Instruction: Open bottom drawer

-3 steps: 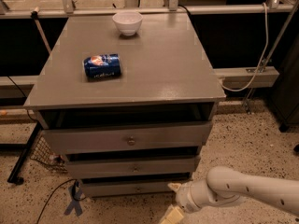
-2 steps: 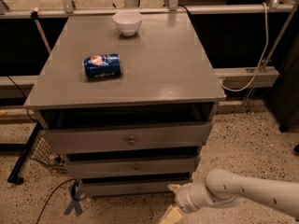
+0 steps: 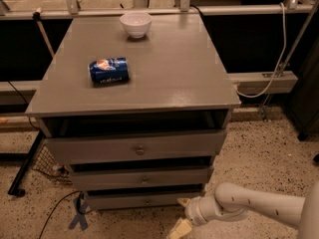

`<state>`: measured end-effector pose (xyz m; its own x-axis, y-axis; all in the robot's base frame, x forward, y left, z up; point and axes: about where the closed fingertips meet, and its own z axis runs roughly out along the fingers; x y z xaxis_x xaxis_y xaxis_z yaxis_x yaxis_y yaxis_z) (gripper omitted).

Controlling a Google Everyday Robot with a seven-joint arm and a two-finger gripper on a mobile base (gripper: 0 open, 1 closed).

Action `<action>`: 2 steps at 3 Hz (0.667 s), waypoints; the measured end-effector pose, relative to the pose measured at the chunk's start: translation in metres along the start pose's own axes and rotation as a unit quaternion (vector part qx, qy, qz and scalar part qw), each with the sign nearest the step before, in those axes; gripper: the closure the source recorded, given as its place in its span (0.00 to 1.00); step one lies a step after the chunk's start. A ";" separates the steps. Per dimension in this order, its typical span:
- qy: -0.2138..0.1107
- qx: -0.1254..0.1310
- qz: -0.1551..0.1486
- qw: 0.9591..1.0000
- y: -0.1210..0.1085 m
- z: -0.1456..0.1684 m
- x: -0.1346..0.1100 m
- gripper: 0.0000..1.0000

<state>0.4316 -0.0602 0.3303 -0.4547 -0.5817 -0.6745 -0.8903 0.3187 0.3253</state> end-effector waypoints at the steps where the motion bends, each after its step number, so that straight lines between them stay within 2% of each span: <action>1: 0.001 -0.006 -0.008 1.000 -0.007 0.008 0.001 0.00; 2: 0.025 0.000 -0.040 0.999 -0.020 0.023 0.004 0.00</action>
Offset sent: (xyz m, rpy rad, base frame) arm 0.0296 0.0096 -0.0378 -0.0723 -0.0691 0.0957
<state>0.4483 -0.0513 0.3061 -0.3830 -0.6423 -0.6639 -0.9237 0.2699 0.2718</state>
